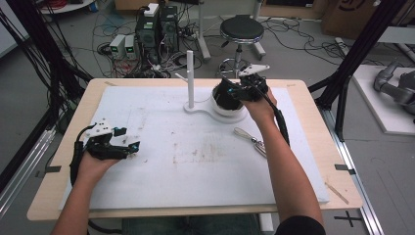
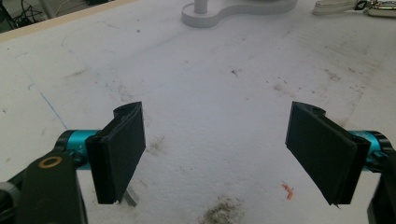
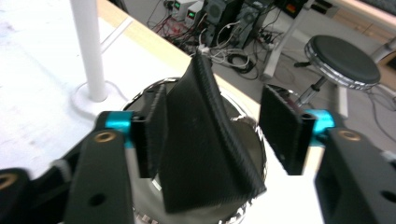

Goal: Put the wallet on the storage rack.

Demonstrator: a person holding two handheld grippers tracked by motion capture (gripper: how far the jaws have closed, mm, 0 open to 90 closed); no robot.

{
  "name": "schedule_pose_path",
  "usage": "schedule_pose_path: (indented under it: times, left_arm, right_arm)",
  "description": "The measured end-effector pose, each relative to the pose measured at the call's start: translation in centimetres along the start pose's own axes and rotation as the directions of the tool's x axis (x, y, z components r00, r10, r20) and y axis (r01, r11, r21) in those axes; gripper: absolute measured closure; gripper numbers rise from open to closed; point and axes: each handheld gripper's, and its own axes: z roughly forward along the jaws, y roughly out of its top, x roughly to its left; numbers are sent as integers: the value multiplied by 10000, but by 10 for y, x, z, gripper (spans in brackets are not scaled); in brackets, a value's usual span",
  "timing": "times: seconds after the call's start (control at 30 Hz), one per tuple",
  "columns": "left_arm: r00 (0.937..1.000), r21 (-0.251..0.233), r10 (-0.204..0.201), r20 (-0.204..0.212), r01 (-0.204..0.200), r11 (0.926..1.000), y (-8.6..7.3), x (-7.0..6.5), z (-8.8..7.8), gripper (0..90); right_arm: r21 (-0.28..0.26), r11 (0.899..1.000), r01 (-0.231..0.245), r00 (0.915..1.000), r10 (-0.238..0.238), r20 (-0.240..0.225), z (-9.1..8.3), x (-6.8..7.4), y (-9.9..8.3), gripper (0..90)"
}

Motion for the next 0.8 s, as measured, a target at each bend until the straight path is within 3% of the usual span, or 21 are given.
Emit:
schedule_pose_path:
  times: [0.1, 0.13, 0.23, 0.3, 0.33, 0.37, 0.6, 0.67, 0.8]
  left_arm:
    - [10000, -61, 24, 33, -24, 10000, 1, -1, 0, 199]
    - [10000, -59, 74, 44, -73, 10000, 2, -2, 0, 199]
    - [9999, -70, 136, 59, -136, 9999, 3, -3, -1, 199]
    - [9999, -81, 153, 64, -152, 9999, 4, -4, -1, 200]
    - [9999, -98, 134, 60, -133, 9999, 5, -4, -1, 199]
    - [9999, -128, 125, 61, -124, 9998, 5, -5, -1, 199]
    - [9998, -170, 179, 84, -177, 9997, 6, -4, -2, 200]
    - [9999, -199, 155, 72, -154, 9997, 6, -4, -1, 200]
    - [9999, -220, 138, 94, -136, 9997, 7, -3, 0, 199]
  right_arm:
    - [-505, 9987, 59, 9999, -51, 160, -14, 2, -10, 410]
    - [10, 9999, -165, 9996, 165, 212, -19, 1, -14, 354]
    - [248, 9993, -293, 9995, 290, 119, -25, 0, -19, 348]
    - [-311, 9993, -218, 9993, 227, 283, -34, 3, -27, 347]
    - [-155, 9996, -241, 9994, 245, 251, -36, 3, -28, 344]
    - [-448, 9982, -400, 9991, 406, 131, -44, 5, -37, 343]
    - [-709, 9924, -1008, 9949, 1001, -135, -67, 11, -64, 316]
    - [-765, 9897, -1211, 9924, 1191, -299, -76, 16, -80, 304]
    - [-860, 9882, -1269, 9915, 1240, -384, -82, 24, -95, 297]
